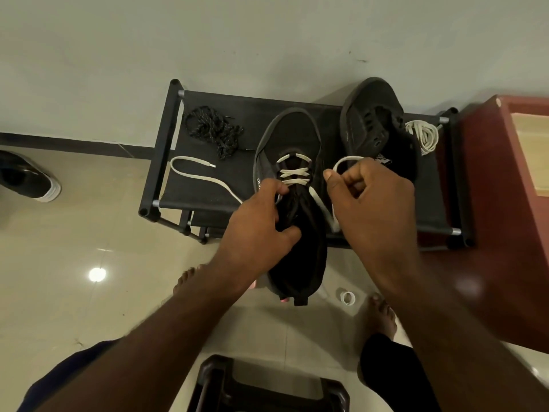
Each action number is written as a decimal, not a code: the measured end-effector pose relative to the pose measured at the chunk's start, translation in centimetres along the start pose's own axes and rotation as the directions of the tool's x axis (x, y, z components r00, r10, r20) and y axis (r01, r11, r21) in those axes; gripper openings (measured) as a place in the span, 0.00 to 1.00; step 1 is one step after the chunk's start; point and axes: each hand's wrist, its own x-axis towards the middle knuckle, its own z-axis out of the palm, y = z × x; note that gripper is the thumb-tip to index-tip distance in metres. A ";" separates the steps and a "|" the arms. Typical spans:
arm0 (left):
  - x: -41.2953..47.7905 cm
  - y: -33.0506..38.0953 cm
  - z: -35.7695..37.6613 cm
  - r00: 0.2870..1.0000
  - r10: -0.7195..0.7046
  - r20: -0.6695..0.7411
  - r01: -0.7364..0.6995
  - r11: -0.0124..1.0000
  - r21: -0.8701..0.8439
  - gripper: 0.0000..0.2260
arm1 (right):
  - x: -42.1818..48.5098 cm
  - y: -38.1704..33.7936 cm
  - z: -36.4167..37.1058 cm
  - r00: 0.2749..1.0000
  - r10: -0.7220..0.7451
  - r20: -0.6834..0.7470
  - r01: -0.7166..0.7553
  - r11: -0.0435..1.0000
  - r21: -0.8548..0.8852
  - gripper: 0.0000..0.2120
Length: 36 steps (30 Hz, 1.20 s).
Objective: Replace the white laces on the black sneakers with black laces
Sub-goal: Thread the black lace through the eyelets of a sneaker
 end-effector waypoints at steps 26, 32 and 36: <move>0.1 0.7 -1.1 0.997 -0.058 0.042 0.062 0.994 -0.088 0.17 | -2.3 -0.9 0.9 0.916 0.121 0.381 -0.036 0.974 -0.223 0.21; 1.0 0.4 -2.0 0.972 0.016 -0.234 -0.063 0.978 -0.197 0.08 | -3.0 0.0 1.7 0.905 0.056 0.423 0.047 0.972 -0.230 0.21; 1.8 0.2 -1.5 0.955 0.233 -0.182 -0.220 0.971 0.090 0.12 | -2.9 0.7 1.7 0.902 0.051 0.428 0.023 0.986 -0.167 0.25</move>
